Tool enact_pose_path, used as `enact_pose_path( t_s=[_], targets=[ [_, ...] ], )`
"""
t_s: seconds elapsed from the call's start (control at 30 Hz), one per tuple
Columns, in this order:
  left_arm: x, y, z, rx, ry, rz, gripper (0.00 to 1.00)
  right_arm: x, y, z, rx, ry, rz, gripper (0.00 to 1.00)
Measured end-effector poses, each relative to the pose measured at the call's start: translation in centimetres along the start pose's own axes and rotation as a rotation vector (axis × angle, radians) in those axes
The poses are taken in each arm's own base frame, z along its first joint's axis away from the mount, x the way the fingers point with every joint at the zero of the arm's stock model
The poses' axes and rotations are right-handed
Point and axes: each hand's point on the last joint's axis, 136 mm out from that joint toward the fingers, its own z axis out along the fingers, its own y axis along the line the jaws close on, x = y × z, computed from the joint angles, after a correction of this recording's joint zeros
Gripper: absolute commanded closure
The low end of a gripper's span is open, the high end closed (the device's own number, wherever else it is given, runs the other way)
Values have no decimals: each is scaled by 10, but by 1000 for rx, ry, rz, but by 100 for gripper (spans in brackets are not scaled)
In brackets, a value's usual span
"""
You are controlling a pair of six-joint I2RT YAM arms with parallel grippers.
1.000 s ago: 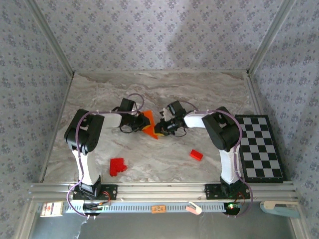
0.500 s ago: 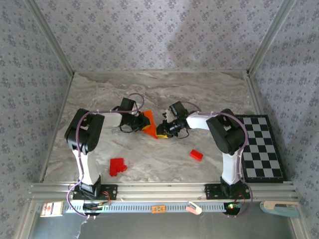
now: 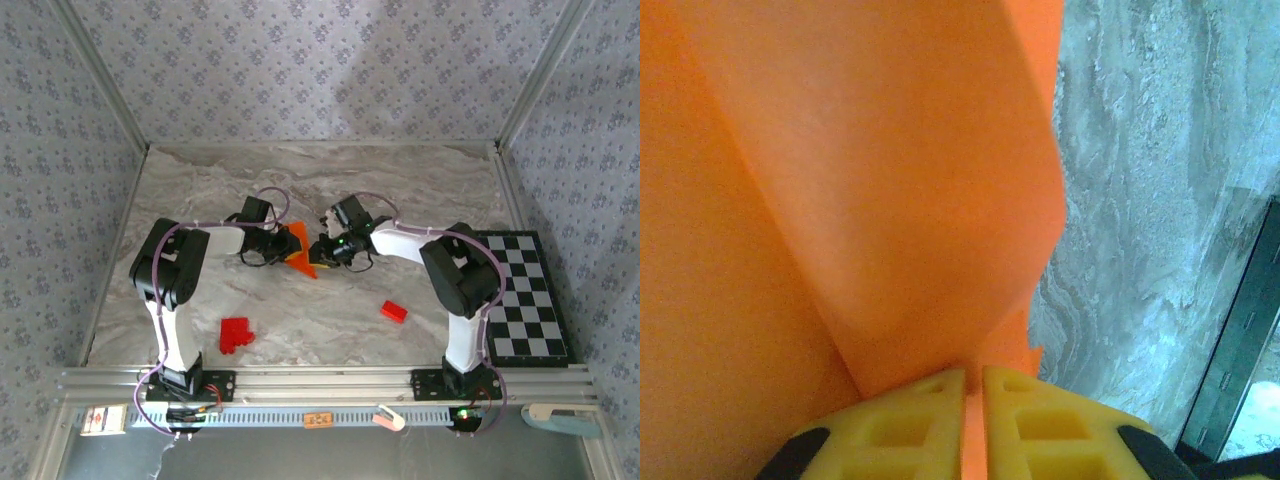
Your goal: Fold a paper plane with a square sheet of paper (pick it up from the middle)
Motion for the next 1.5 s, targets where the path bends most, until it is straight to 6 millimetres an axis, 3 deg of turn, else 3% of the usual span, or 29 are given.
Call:
enact_pose_path(
  t_s=[0.5,1.5],
  targets=[
    [1,-1,0,6,5,4,83,3,-10,20,23,37,14,85],
    [-1,1,0,-53,16,-23,84,12,-22,30,32,78,44,85]
  ],
)
